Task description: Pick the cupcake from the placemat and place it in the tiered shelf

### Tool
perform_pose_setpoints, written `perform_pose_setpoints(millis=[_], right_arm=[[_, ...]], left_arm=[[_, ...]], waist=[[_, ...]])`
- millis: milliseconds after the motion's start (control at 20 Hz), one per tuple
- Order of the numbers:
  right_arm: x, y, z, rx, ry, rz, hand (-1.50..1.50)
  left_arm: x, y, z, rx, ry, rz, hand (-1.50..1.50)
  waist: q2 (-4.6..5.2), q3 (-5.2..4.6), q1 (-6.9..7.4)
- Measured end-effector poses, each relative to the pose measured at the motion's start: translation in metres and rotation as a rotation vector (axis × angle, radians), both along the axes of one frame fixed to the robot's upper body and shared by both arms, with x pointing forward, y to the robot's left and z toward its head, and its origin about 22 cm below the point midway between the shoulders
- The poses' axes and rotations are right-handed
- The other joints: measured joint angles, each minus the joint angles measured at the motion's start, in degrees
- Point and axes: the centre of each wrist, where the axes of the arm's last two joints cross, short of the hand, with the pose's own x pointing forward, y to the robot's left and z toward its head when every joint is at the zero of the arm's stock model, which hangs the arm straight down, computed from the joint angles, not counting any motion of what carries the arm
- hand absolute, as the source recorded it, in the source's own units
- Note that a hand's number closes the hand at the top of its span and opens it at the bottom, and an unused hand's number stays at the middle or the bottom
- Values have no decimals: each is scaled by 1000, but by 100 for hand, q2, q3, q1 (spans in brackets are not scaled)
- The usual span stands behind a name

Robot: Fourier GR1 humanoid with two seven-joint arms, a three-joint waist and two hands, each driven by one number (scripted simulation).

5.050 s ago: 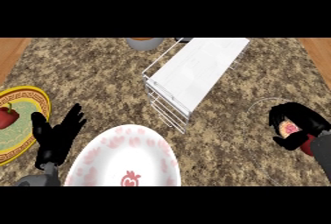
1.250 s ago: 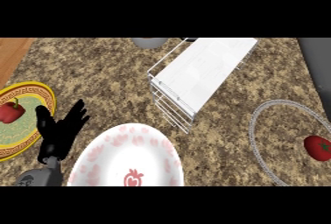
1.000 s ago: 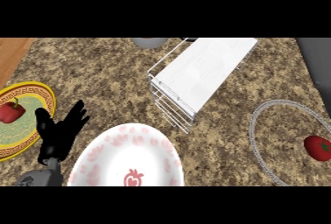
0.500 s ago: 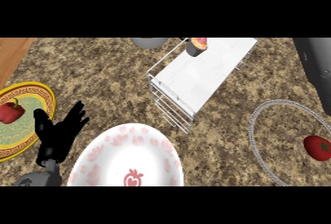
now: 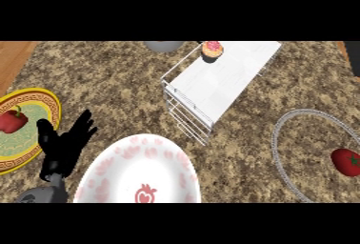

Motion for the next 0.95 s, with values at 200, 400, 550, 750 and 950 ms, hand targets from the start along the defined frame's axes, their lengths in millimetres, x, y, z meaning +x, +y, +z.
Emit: perform_pose_setpoints(millis=[200,400,550,750,950], right_arm=[[-3,-18,13,51,-2,-123,-150],[-6,-57,16,112,18,-255,-150],[-13,-94,18,167,42,-325,-150],[-25,-142,16,207,71,-365,-150],[-36,-176,13,214,78,-357,-150]], left_arm=[[0,-3,-3,-1,-15,-3,0],[3,-8,1,4,-11,-9,0],[6,-13,4,3,-11,-19,0],[8,-16,6,-3,-22,-27,0],[8,-17,7,-6,-30,-43,0]], waist=[[19,6,26],[59,8,78],[92,10,126],[142,13,198],[174,16,261]])
